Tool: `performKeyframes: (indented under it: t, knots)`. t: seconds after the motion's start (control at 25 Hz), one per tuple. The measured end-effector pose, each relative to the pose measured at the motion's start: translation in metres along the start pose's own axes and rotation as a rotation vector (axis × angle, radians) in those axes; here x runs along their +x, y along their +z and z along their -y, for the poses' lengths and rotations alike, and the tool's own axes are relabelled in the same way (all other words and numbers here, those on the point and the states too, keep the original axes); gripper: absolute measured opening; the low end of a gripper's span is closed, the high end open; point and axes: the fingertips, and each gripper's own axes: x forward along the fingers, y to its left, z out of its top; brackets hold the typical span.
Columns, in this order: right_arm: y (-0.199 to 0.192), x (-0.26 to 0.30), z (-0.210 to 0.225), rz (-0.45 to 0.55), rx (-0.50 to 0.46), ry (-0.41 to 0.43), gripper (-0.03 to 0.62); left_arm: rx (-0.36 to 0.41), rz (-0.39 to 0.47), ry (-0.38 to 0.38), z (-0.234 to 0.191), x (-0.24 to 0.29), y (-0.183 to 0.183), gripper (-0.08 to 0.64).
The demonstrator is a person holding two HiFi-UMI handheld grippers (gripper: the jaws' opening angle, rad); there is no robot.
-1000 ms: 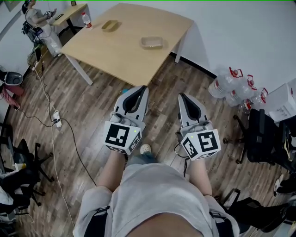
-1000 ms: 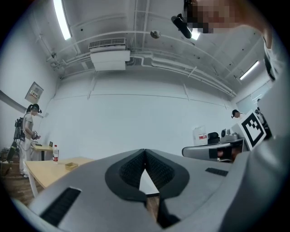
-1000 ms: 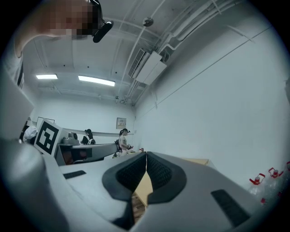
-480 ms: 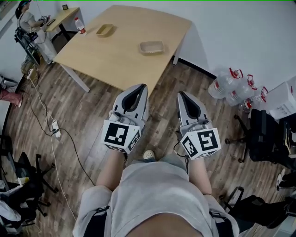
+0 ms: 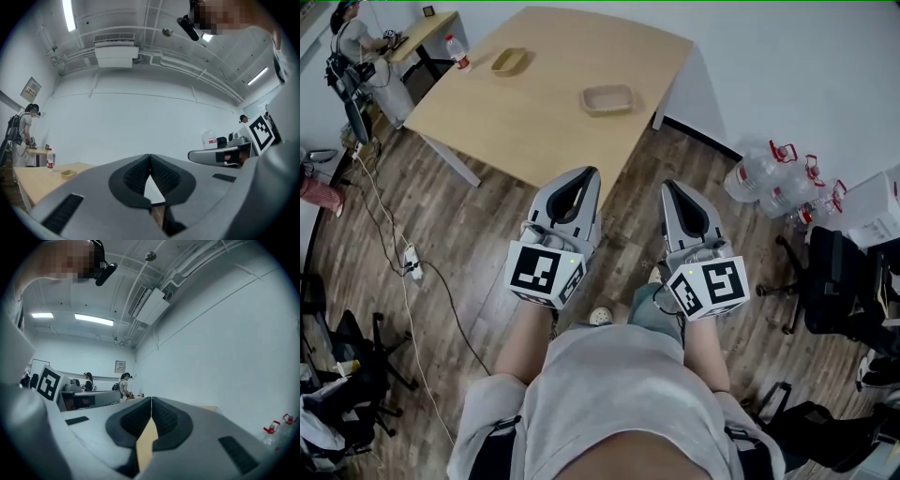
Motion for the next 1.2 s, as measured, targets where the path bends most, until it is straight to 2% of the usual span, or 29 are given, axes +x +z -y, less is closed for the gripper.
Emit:
performKeyframes:
  t: [0.4,1.2]
  knots:
    - [0.004,0.05,0.062,-0.008,0.007,0.084,0.012,0.007,-0.004,0.083,-0.011,0.069,-0.003,0.015]
    - [0.006,0.127,0.204,-0.038,0.015,0.278,0.011,0.01,0.003,0.274,-0.006,0.216,-0.015,0.015]
